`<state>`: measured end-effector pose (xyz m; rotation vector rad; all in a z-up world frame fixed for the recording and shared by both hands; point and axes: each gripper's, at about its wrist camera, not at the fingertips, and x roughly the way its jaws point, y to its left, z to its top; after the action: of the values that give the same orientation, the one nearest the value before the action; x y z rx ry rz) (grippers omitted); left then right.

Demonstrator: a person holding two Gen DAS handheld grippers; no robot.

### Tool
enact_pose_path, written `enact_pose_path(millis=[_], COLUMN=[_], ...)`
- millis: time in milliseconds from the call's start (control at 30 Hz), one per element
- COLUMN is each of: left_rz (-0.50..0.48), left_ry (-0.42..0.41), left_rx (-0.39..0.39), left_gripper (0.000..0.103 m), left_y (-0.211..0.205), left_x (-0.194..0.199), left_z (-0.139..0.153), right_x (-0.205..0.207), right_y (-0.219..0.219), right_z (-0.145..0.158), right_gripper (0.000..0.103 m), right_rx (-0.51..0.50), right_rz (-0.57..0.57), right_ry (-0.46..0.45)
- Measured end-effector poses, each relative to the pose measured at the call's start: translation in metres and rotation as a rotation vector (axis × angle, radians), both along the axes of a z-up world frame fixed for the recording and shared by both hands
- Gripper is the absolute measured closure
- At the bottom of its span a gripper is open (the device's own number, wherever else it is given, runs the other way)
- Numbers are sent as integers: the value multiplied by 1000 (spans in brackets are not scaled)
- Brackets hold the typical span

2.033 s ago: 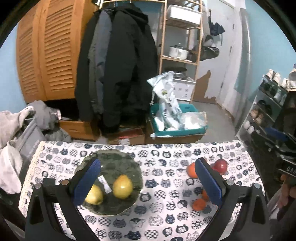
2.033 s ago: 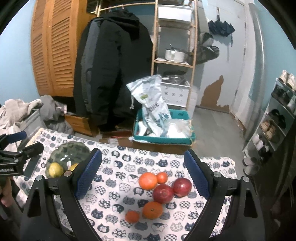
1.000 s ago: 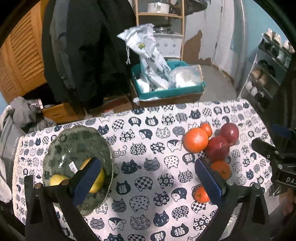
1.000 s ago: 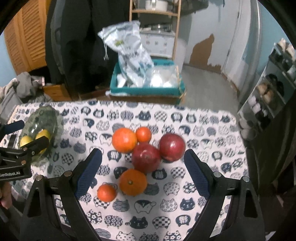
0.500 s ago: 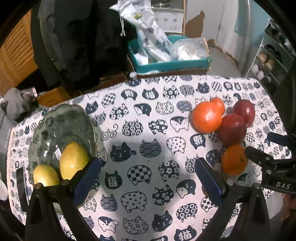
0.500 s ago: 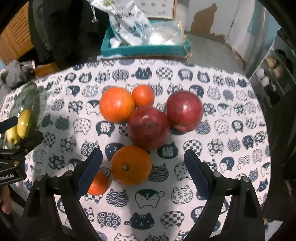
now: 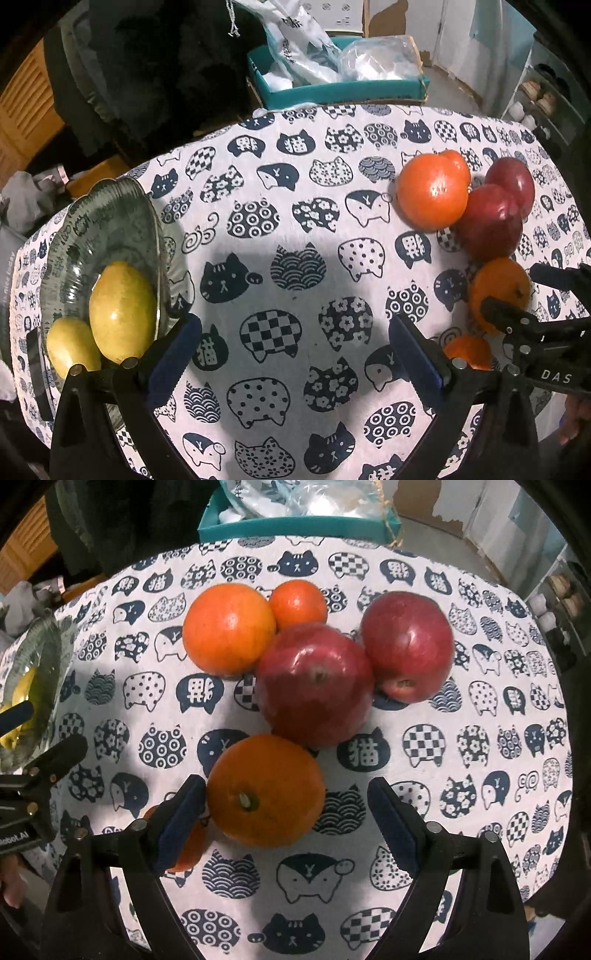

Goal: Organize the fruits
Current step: 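Grasp a large orange with the right tool while the left tool grasps a tangerine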

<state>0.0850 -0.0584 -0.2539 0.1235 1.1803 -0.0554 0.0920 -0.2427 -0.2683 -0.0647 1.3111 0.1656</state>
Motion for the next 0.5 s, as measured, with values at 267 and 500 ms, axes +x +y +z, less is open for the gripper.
enact_pose_path(millis=[267, 500], left_rz=[-2, -21], left_ry=[5, 5], left_rx=[-26, -71], left_gripper=[1, 1], left_y=[-2, -8], left_x=[-2, -8], left_z=[3, 9], right_x=[2, -6], right_y=[6, -4], right_z=[-10, 1], right_gripper=[38, 39], right_rx=[53, 17], right_rz=[27, 21], right_ry=[39, 17])
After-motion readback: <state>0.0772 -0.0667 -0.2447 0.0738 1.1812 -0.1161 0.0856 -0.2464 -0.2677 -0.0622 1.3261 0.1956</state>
